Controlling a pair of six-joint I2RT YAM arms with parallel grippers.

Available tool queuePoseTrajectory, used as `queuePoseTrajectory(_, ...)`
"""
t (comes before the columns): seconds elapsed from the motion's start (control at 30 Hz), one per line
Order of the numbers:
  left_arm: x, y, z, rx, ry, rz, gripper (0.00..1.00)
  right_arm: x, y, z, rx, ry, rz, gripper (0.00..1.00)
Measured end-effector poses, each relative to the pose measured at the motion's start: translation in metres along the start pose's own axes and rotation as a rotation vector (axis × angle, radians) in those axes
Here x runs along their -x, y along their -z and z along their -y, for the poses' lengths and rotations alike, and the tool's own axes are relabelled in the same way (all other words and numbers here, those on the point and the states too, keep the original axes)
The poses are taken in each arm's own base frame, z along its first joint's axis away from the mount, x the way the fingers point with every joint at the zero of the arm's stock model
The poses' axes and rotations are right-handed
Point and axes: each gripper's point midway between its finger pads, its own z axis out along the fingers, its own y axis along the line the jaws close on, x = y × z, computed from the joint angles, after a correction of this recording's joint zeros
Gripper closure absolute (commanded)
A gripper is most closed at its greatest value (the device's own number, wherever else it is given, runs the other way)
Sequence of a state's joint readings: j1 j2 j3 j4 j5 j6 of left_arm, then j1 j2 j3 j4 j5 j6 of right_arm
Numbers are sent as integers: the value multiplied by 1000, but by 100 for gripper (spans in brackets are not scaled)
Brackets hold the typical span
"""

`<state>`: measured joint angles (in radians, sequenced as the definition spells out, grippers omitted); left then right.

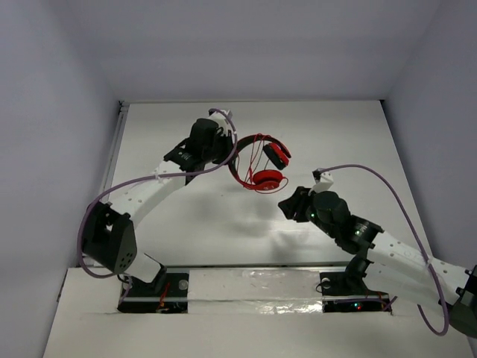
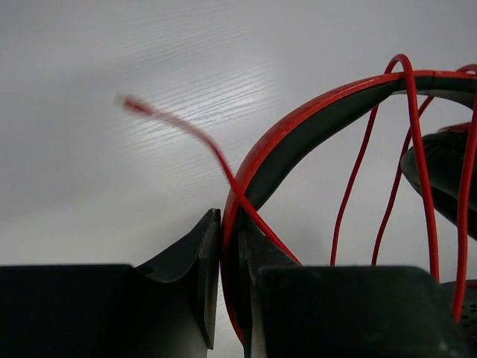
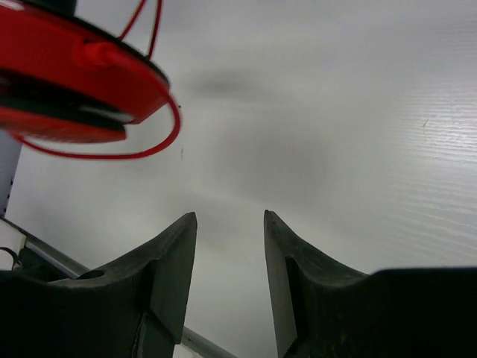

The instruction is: Wrap the headphones

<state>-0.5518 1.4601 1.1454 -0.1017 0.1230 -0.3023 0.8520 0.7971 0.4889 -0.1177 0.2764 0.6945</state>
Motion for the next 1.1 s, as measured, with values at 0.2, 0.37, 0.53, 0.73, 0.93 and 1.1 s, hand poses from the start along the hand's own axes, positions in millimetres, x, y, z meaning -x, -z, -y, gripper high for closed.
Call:
queuePoseTrajectory(0.2, -10, -29, -16, 69, -7, -105, 100, 15, 12, 3, -18, -11, 54, 82)
queuePoseTrajectory(0.37, -21, -25, -39, 203, -83, -222, 100, 29, 19, 2, -37, 5, 82, 100)
queuePoseTrajectory(0.53, -35, -4, -59, 348, -164, -295, 100, 64, 28, -26, 24, 18, 138, 100)
queuePoseTrajectory(0.73, -33, 9, -30, 290, -228, -266, 100, 105, 7, -83, 116, 55, 166, 73)
queuePoseTrajectory(0.93, -16, 28, -1, 214, -226, -184, 100, 104, -30, -127, 224, 58, 102, 64)
queuePoseTrajectory(1.1, -20, 28, -2, 213, -208, -177, 100, 78, -59, -140, 272, 15, 1, 64)
